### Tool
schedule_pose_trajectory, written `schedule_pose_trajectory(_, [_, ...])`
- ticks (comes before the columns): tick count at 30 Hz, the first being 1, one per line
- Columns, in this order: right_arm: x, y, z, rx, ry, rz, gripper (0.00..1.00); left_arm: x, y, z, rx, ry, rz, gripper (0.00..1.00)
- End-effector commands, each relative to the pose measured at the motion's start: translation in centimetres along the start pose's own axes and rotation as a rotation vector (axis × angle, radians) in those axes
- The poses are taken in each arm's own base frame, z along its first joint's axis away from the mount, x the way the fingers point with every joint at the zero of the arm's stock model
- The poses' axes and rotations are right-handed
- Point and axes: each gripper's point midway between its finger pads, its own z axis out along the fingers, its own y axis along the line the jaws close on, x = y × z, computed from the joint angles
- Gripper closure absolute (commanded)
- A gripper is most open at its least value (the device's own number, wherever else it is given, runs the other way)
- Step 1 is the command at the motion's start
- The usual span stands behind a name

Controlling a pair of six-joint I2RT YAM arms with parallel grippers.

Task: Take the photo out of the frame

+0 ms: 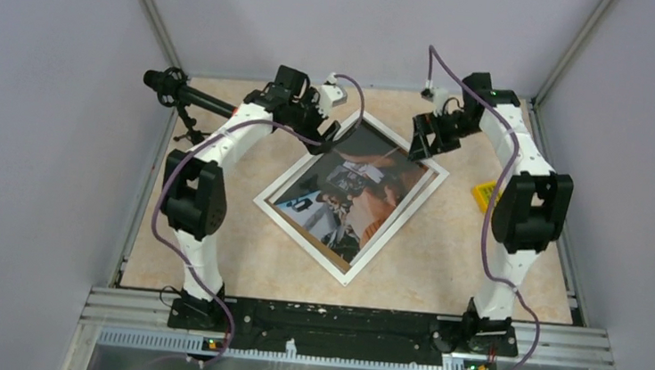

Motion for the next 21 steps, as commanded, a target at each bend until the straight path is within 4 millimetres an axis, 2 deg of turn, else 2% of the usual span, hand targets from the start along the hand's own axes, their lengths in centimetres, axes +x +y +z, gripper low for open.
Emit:
schedule_pose_trajectory(1, [-4.9, -5.4, 2.0, 0.105, -0.102, 0.078, 0.01, 0.6, -3.7, -4.2, 0.057, -0.016, 0.096, 0.01])
schedule_pose_trajectory(5, [-6.9, -8.4, 3.8, 0.12, -0.115, 0.095, 0.01, 3.9, -6.6, -6.5, 0.101, 0.029, 0.14, 0.01])
schedule_pose_trajectory(9, [-7.4, -10.3, 5.4, 0.124, -0.111, 0.083, 0.01, 7.3, -9.3, -8.8, 0.128, 0.071, 0.154, 0.01])
schedule_pose_trajectory(13, [-6.3, -11.5, 7.3, 0.109, -0.078, 0.098, 0.01, 10.5, -11.7, -10.5, 0.156, 0.103, 0.189, 0.01])
schedule_pose_trajectory(21, [-2.6, -13.6, 10.5, 0.104, 0.022, 0.117, 0.01, 16.6, -13.4, -11.6, 0.14, 0.207, 0.234, 0.01])
